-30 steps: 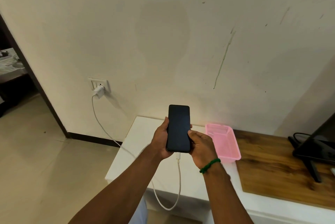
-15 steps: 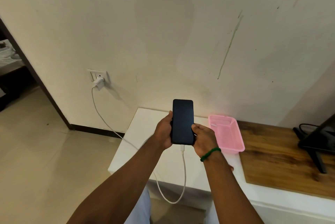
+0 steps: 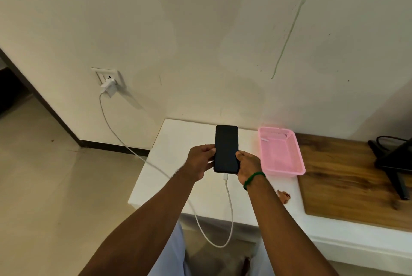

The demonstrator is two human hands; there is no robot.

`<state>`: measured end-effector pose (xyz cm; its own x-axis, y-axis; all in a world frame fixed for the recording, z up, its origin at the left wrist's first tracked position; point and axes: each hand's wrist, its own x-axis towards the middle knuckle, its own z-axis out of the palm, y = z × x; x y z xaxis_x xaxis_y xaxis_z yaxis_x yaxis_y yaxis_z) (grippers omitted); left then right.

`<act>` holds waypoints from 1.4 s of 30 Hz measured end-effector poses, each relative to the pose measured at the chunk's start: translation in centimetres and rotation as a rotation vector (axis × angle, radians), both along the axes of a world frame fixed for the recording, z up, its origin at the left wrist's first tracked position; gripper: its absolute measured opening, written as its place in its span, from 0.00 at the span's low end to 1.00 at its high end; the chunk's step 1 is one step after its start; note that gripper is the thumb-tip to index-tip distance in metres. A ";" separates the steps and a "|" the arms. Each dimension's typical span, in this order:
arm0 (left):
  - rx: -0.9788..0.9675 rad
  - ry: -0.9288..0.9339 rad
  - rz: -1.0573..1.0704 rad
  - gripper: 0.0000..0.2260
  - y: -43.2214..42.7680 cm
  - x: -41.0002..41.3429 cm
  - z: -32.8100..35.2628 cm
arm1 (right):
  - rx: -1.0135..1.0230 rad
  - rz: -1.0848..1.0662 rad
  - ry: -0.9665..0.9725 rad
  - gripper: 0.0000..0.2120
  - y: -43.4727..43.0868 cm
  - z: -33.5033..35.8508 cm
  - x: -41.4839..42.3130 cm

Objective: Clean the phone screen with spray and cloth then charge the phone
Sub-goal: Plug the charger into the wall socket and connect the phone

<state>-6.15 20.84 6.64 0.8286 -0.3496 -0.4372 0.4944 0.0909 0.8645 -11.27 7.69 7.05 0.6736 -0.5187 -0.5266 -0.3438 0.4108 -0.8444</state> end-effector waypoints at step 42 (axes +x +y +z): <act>0.873 -0.170 -0.112 0.09 -1.9 4.6 -13.6 | -0.559 0.300 0.535 0.12 -1.5 -11.6 4.1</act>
